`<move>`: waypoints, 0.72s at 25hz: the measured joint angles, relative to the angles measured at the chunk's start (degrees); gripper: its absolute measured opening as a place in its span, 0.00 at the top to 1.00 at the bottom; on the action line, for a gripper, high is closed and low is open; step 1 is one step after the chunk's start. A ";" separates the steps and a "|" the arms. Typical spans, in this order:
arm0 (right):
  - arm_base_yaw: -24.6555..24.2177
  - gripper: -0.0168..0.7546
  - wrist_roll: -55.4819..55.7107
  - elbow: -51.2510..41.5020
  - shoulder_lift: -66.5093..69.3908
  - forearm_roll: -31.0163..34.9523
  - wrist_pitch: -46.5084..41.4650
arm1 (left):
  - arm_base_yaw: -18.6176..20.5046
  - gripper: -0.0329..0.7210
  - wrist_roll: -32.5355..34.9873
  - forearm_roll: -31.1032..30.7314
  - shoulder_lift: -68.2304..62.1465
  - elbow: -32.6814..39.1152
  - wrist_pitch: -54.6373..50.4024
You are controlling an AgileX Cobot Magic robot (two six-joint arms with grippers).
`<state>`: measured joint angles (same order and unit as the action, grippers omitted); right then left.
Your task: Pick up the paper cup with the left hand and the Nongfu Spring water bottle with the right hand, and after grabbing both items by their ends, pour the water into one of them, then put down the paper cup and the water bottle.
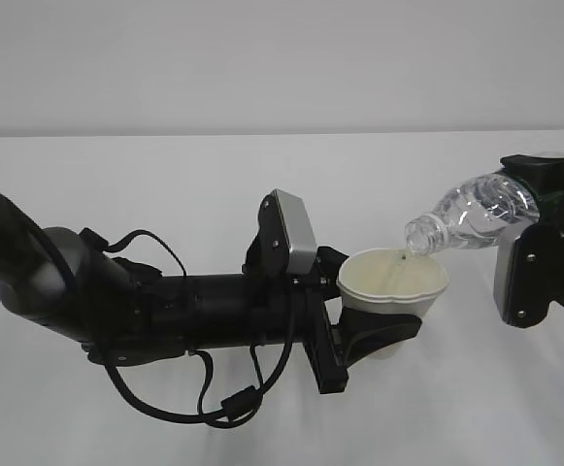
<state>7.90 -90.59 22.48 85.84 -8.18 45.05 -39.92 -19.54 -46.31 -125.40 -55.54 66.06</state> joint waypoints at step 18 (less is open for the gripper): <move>0.00 0.46 -0.25 0.00 0.00 0.00 -0.03 | 0.00 0.39 0.00 -0.14 0.00 0.00 0.00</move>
<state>7.90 -90.84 22.48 85.84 -8.18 45.02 -39.92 -19.54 -46.45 -125.40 -55.54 66.06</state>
